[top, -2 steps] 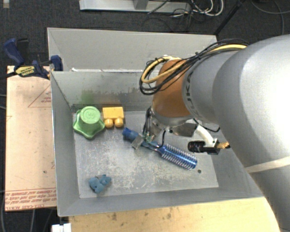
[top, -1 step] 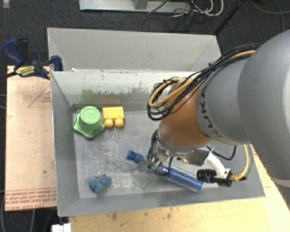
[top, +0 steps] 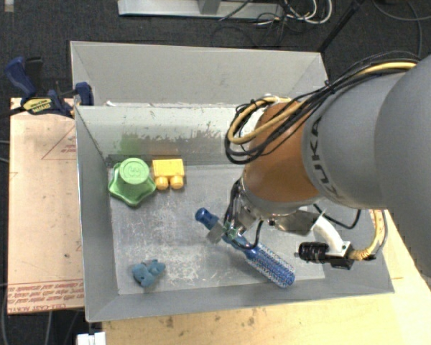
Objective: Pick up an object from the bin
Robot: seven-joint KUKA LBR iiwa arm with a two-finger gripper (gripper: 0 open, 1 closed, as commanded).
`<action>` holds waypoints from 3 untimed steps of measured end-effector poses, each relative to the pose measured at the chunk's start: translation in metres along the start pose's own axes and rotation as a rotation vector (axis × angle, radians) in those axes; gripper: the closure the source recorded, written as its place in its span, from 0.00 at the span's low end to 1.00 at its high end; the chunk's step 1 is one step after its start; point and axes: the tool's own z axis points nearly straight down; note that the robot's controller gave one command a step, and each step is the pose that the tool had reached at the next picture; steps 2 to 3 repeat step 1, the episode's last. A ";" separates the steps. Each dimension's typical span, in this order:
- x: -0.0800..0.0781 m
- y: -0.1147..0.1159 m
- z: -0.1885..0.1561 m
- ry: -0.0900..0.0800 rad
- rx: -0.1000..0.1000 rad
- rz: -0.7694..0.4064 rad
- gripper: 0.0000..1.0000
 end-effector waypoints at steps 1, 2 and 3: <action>-0.014 0.007 -0.072 -0.001 -0.002 -0.010 1.00; -0.014 0.007 -0.072 -0.001 -0.002 -0.010 1.00; -0.014 0.007 -0.072 -0.001 -0.002 -0.010 1.00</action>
Offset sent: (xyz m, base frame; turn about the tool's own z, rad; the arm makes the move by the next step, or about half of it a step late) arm 0.0119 -0.0059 0.0688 -0.0071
